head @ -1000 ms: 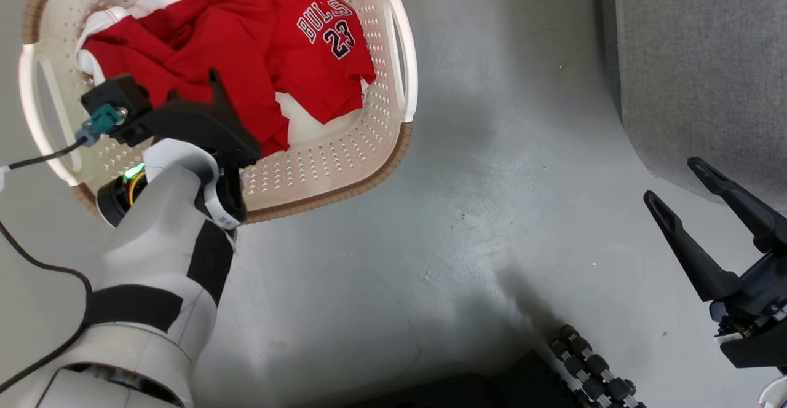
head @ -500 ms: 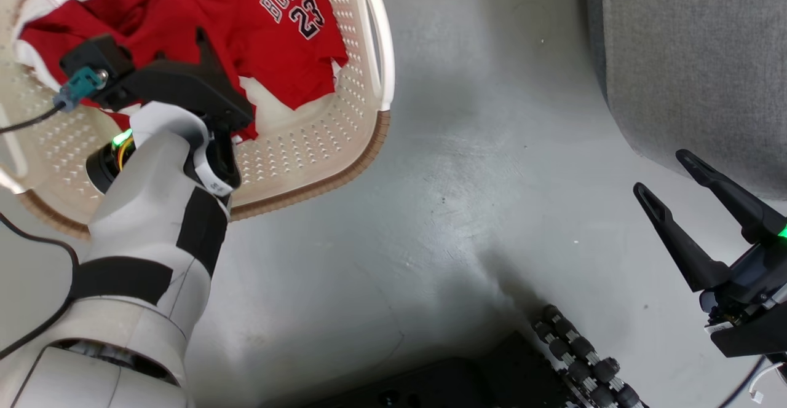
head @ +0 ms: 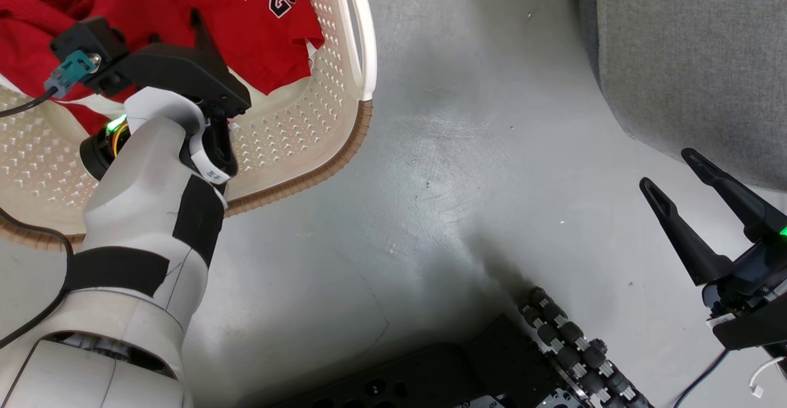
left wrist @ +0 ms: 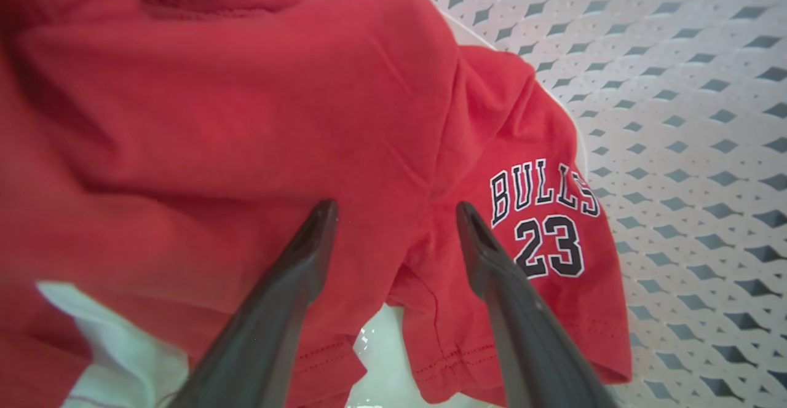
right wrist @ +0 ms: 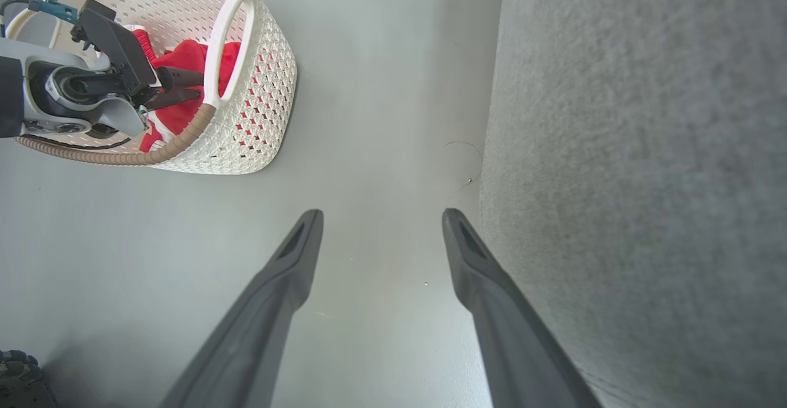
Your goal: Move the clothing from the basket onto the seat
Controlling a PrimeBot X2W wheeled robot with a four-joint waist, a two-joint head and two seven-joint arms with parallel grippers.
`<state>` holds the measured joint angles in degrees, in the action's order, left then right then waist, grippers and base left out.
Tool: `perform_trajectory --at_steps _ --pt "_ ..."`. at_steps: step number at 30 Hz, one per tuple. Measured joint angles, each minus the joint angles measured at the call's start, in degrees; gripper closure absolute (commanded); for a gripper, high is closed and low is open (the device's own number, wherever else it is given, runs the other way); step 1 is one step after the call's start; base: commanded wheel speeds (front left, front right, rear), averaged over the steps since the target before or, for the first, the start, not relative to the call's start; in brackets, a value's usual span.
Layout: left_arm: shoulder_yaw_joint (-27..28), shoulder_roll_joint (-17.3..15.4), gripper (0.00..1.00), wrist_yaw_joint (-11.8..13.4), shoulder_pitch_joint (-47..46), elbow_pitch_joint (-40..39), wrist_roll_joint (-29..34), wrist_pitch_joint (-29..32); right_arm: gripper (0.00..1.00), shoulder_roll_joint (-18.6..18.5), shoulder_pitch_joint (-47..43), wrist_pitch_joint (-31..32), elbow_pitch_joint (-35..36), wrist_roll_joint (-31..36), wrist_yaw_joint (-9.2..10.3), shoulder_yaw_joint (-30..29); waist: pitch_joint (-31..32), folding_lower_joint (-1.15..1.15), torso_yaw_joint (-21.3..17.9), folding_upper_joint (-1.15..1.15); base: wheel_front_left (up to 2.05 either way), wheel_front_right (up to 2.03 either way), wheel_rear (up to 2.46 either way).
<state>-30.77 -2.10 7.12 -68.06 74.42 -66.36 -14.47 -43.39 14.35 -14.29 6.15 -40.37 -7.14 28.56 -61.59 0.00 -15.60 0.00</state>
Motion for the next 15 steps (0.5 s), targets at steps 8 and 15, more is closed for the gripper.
perform_trajectory --at_steps 8,15 --pt "0.4 0.0 0.0 0.0 -0.1 0.0 2.1 0.0 0.0 0.0 0.1 0.0 -0.7 0.0 0.0 0.0 -0.5 0.0 0.0 0.0 0.0 0.0 0.0" --pt "0.6 0.0 1.0 0.0 -0.1 0.0 3.3 0.0 0.0 0.0 0.3 0.0 -1.1 -0.1 0.0 0.2 -1.1 0.0 0.0 0.0 0.0 0.0 0.0"
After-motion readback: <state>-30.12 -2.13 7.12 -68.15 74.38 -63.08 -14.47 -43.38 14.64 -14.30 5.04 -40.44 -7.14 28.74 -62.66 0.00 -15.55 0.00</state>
